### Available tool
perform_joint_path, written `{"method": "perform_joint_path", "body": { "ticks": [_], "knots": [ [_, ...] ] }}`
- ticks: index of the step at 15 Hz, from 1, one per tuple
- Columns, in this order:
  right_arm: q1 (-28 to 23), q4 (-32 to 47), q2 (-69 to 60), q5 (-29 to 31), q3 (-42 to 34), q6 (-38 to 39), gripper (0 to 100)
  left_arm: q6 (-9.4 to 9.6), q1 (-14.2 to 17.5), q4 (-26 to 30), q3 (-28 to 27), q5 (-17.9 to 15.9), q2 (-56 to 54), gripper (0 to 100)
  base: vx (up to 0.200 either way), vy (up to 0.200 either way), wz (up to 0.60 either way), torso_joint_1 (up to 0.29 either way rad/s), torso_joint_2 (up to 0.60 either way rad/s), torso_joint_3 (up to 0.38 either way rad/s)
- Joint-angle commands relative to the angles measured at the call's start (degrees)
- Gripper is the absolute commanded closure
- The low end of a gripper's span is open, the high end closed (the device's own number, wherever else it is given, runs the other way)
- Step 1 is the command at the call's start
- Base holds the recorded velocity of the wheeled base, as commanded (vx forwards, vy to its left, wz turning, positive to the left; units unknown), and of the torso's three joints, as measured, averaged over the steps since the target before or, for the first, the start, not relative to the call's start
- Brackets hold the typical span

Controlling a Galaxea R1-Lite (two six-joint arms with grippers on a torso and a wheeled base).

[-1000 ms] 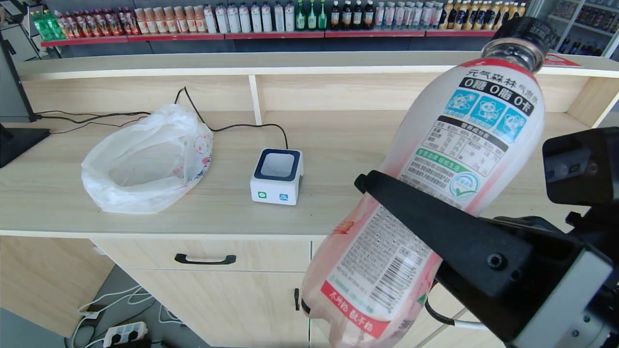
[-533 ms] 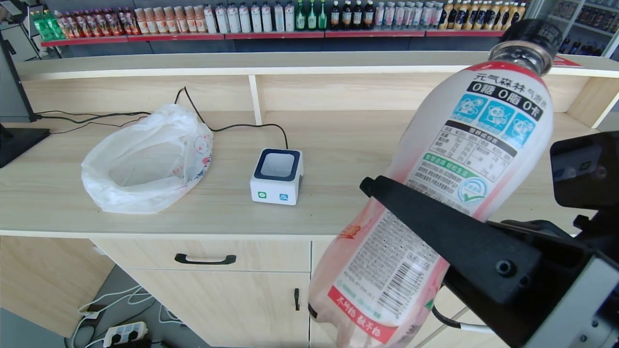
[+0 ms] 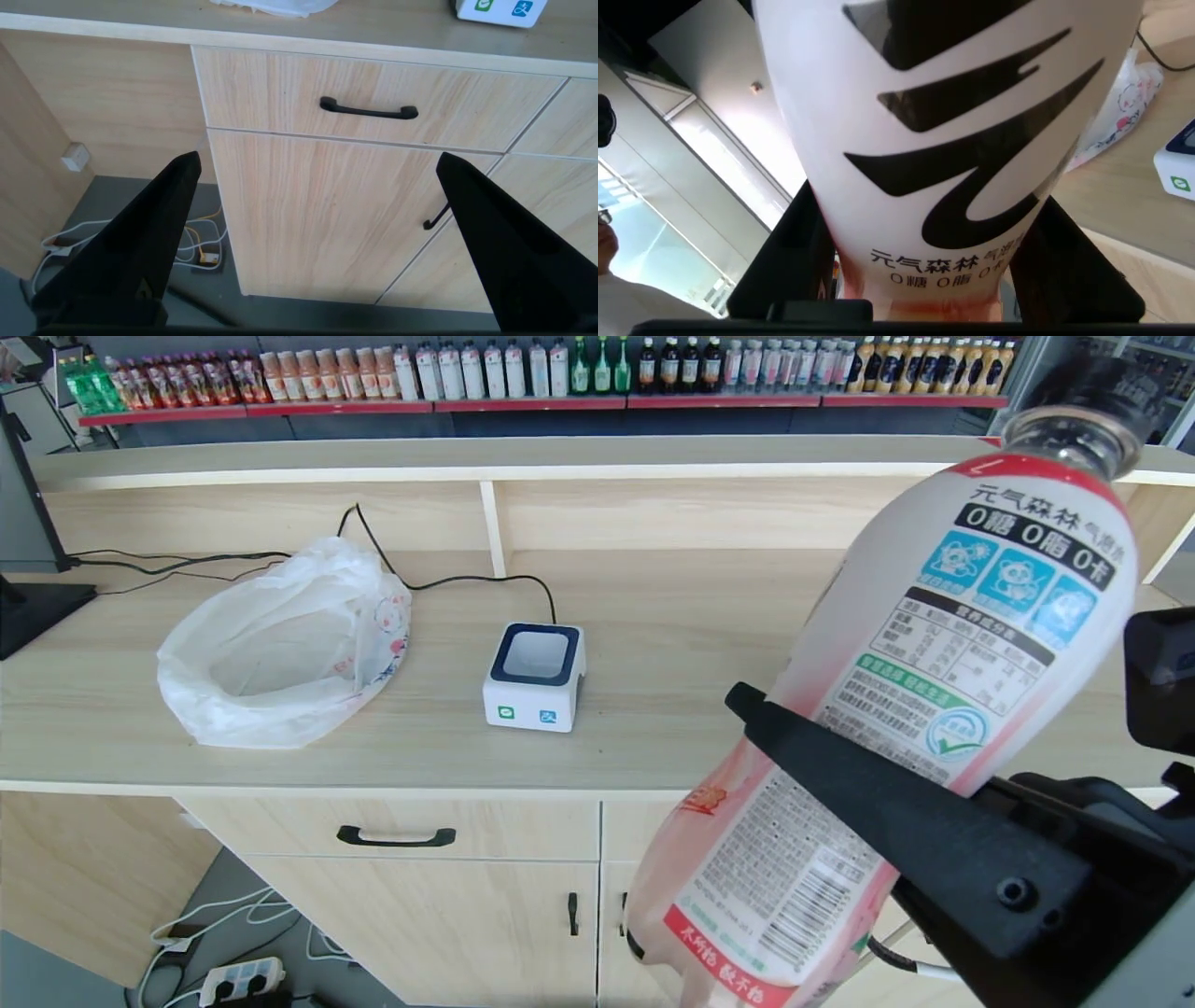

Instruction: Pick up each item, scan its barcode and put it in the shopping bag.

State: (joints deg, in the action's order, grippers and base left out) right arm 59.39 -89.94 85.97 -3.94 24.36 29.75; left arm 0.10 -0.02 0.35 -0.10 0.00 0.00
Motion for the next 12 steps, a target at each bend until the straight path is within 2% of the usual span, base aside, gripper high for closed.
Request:
{"method": "perform_joint_path", "body": {
  "ticks": [1, 7, 10, 12],
  "knots": [
    [0.0, -0.1, 1.2, -0.1, 0.2, -1.6, 100, -0.01, 0.0, 0.0, 0.0, 0.0, 0.0, 0, 0.000, 0.000, 0.00, 0.000, 0.00, 0.000],
    [-0.1, -0.1, 9.4, 0.3, 0.5, -4.7, 100, -0.01, 0.0, 0.0, 0.0, 0.0, 0.0, 0, 0.000, 0.000, 0.00, 0.000, 0.00, 0.000],
    [-0.2, -0.1, 13.3, 0.7, 0.4, -11.2, 100, -0.01, 0.0, 0.0, 0.0, 0.0, 0.0, 0, 0.000, 0.000, 0.00, 0.000, 0.00, 0.000],
    [-2.5, -0.1, 14.6, 4.0, -0.7, -14.4, 100, -0.01, -0.1, 0.0, 0.0, 0.0, 0.0, 0, 0.000, 0.000, 0.00, 0.000, 0.00, 0.000]
  ]
}}
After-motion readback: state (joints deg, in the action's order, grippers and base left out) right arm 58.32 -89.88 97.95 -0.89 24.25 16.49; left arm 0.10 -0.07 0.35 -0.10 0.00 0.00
